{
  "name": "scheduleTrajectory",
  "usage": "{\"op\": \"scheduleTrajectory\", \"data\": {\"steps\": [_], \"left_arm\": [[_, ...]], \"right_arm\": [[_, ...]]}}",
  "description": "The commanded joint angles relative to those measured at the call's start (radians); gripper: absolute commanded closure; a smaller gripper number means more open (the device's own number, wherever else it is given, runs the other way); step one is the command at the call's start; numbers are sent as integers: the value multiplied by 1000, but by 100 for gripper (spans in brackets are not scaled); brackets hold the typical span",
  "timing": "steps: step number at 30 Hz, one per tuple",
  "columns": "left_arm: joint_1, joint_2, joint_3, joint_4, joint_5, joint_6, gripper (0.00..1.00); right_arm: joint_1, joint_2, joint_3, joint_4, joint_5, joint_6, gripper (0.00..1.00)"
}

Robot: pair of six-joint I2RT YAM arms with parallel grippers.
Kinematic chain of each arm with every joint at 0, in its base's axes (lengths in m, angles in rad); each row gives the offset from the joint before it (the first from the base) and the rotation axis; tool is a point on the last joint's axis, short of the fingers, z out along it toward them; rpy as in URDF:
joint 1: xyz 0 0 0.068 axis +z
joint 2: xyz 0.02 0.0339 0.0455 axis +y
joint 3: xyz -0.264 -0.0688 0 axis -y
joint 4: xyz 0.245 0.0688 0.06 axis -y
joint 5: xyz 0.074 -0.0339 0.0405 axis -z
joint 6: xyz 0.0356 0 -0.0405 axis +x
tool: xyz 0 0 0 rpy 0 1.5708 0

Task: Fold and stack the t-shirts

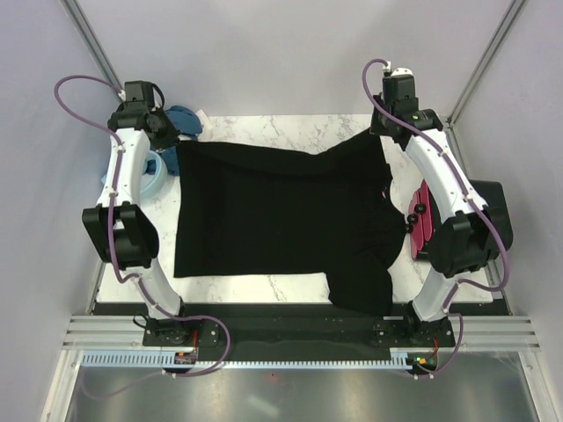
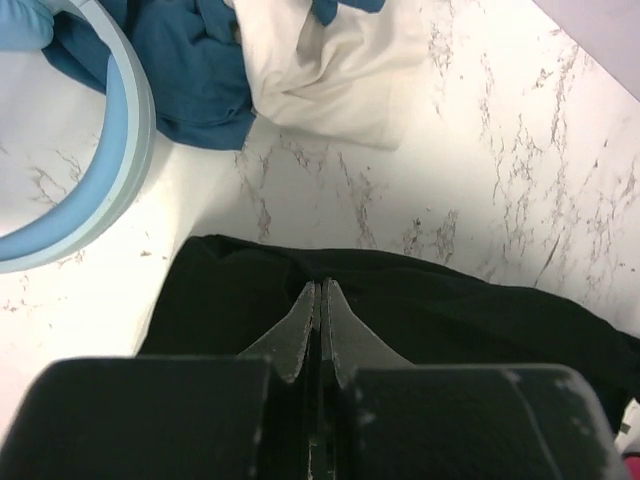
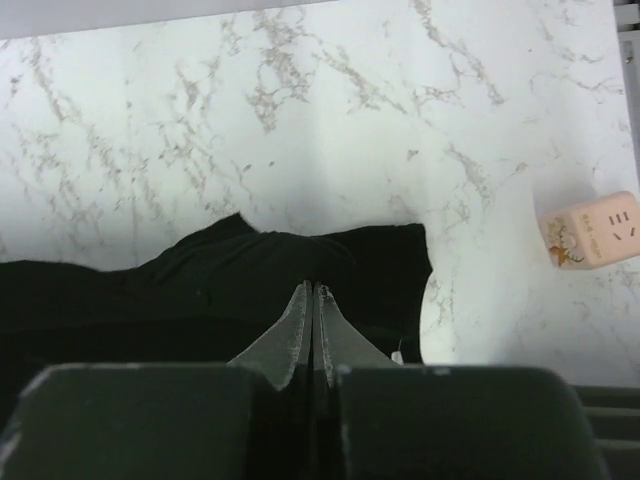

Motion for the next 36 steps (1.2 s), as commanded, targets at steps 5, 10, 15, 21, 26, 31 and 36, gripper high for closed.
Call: {"op": "scheduleTrajectory", "data": {"steps": [5,10,15,21,26,31,36], "left_arm": [[1,152,169,26,-17,35,98],[1,199,270,9,-14,44,98],[1,199,301,9,-14,47,98],[1,166,280,12,-12,53,98],[1,147,205,12,20,70,98],[1,123,128,10,20,78,98],[1,79,47,13,12,81,98]], "right_arm": [[-49,104,110,116,55,-35,100],[-52,173,214,124,54,-44,100],[-54,223,321,115,49,-46,100],[-54,230,412,115,38,-53,100],[-49,190,322,112,-29,-46,100],[-31,132,182,109,-75,-53,100],[6,72,90,86,-85,-64,100]]}}
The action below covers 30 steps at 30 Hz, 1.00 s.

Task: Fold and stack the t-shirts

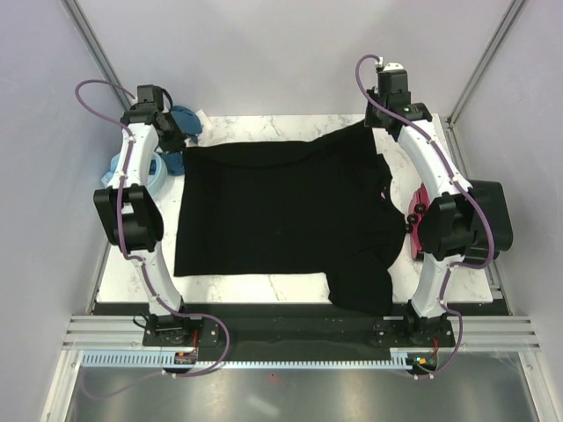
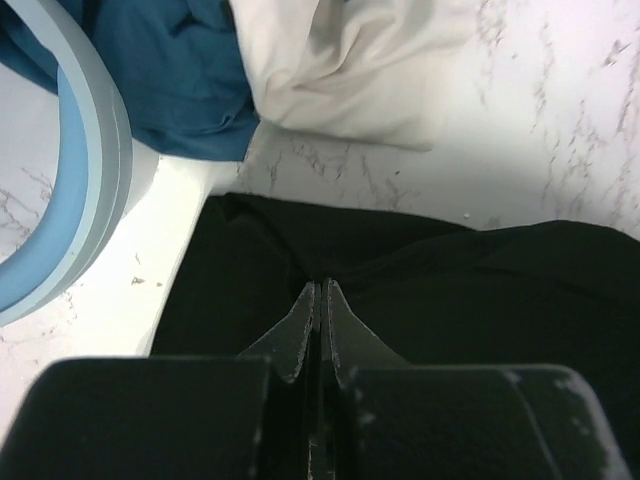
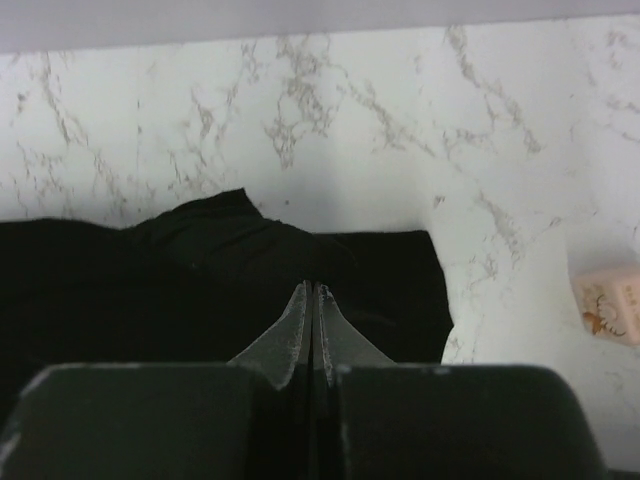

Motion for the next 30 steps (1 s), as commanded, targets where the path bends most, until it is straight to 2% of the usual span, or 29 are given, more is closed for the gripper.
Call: {"op": "scheduleTrajectory", "data": {"steps": [1,15,24,30], "left_arm": [[0,-108,-53,19,-6,45,98],[1,-249,-341,60,-20,63,98],[1,-229,-343,14,-21,55,98],[1,-249,-369,-10,-73,57,98]], "right_arm": [[38,-112,-66,1,-25,-21,100],[62,-336,-300,-84,-48,-18,100],[70,-373,-471,-108,-91,-6,100],[73,-410,-532,-113,-80,8,100]]}}
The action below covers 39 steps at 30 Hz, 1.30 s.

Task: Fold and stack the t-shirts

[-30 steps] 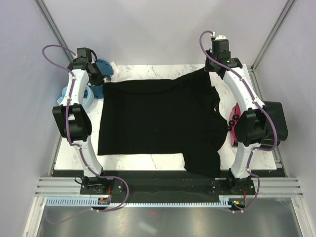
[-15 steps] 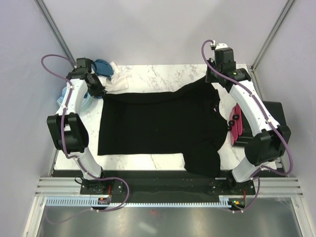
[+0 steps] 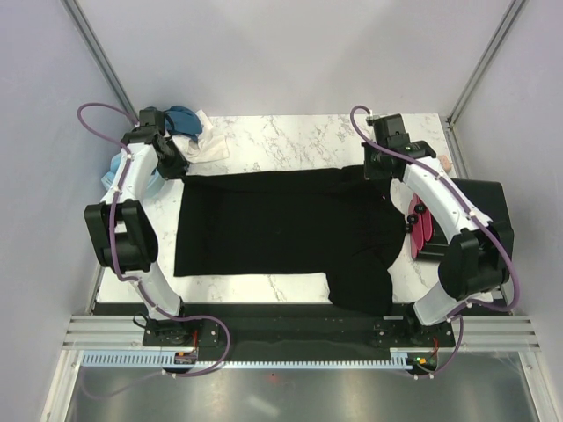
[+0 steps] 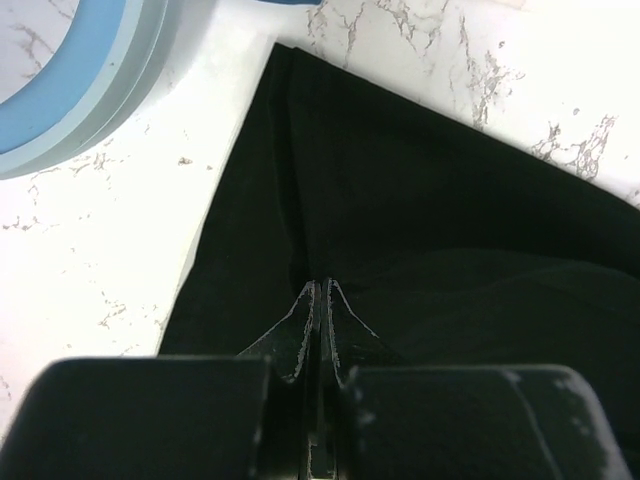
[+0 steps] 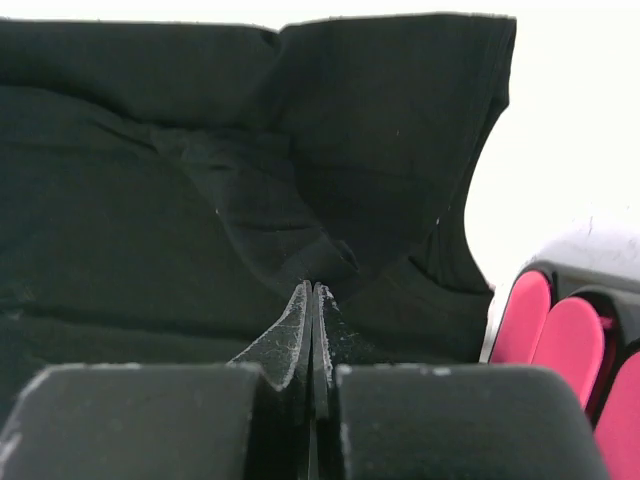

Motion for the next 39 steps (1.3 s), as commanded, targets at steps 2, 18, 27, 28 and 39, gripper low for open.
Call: {"op": "scheduleTrajectory", "data": {"steps": [2,18,27,28,39], "left_arm": [[1,-53,-25,-27,-55,31,98],[1,-71,-94,-43,-76,40,98],[1,-74,-131,-44,-110,37,98],[1,-70,-131,-44,-113,38,98],[1,-16,-125,-73,-134,26,98]], "right_arm": [[5,-93,-31,3,18,18,100],[5,-173,-129,-65,-2,26,100],[8,-119,-173,-129,-28,53,100],[10,-125,-177,-129,-29,55,100],[11,-138,-215,-169,-29,53,100]]}}
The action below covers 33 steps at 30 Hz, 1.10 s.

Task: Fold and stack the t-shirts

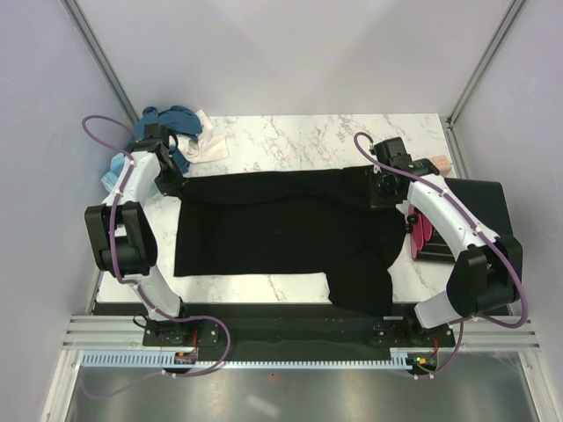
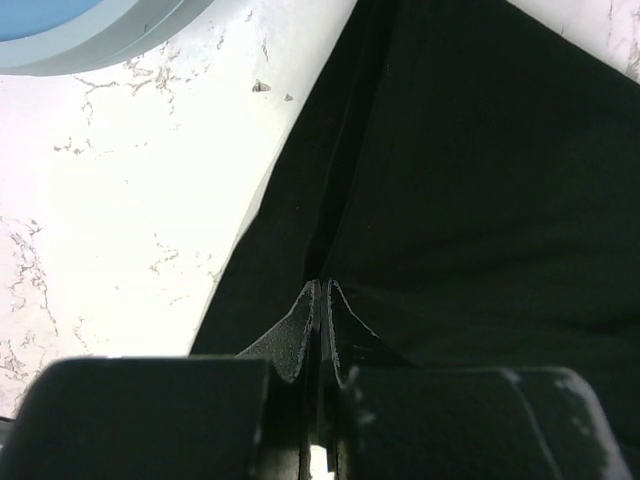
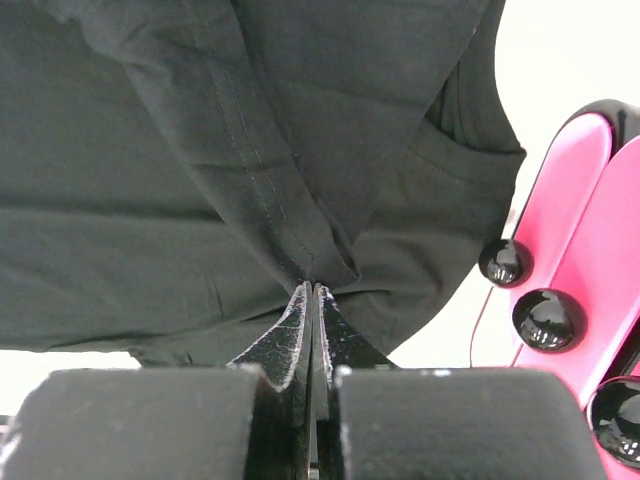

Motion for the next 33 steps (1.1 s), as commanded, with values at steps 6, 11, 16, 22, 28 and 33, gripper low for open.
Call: {"op": "scheduleTrajectory", "data": {"steps": [6,11,16,22,28,33], "left_arm": [[2,35,10,-47,-64,10,98],[2,78,16,-75,-63,11,98],[0,118,54,-102,-31,21,70],[2,127,131,-115,-64,7,60],[2,69,157,-69,-45,-13,60],[-4,52,111,2,80,-21,60]], "right_arm": [[11,4,-40,-63,4,30,100],[12,10,-58,-86,24,36,100],[12,36,-43,-123,107,61,65],[12,15,12,-120,132,70,63],[11,3,80,-45,164,61,60],[14,125,104,78,87,42,57]]}}
